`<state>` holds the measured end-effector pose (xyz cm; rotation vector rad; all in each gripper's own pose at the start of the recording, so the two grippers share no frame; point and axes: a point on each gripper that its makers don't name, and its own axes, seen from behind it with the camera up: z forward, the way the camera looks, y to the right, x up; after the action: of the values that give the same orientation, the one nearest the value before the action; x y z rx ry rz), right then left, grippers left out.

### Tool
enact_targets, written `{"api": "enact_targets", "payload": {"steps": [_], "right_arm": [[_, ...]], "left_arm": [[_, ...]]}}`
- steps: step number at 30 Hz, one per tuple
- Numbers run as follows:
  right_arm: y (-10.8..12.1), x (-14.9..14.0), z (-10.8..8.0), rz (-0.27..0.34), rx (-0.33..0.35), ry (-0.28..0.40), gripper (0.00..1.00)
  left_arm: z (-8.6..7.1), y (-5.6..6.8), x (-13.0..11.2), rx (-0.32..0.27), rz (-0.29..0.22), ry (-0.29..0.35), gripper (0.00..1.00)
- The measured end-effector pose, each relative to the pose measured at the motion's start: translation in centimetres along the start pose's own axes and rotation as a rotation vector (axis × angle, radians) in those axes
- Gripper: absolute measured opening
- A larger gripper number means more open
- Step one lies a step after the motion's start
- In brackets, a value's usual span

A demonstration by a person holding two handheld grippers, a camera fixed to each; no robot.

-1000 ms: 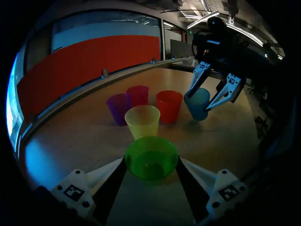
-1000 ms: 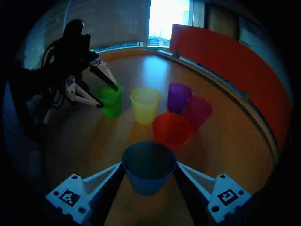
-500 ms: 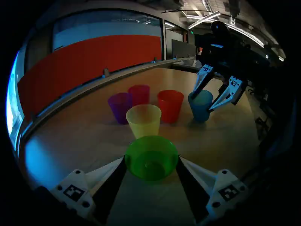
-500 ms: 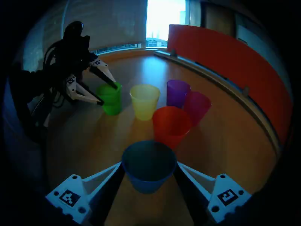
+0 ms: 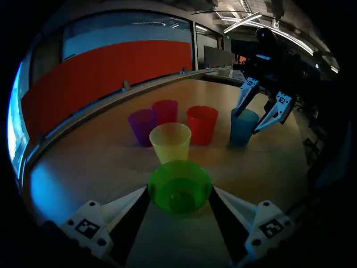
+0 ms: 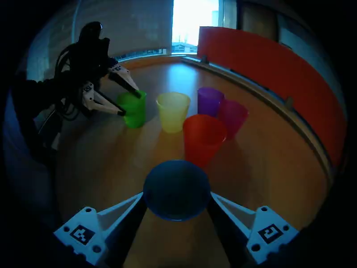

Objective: Pour water

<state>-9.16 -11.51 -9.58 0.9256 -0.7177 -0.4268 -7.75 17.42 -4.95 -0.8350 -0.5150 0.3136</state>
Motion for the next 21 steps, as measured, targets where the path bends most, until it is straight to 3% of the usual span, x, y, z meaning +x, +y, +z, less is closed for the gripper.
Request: {"api": "enact_targets", "payload": {"steps": [8, 21], "right_arm": [[0.3, -1.0, -0.1, 0.001, -0.019, -0.015, 1.00], [0.1, -2.1, -0.8, 0.016, -0.042, -0.017, 1.00]], "left_arm": [[-0.1, 0.0, -0.8, 0.001, 0.015, -0.038, 0.89], [-0.9, 0.1, -1.2, -0.007, 0.008, -0.061, 0.91]]}}
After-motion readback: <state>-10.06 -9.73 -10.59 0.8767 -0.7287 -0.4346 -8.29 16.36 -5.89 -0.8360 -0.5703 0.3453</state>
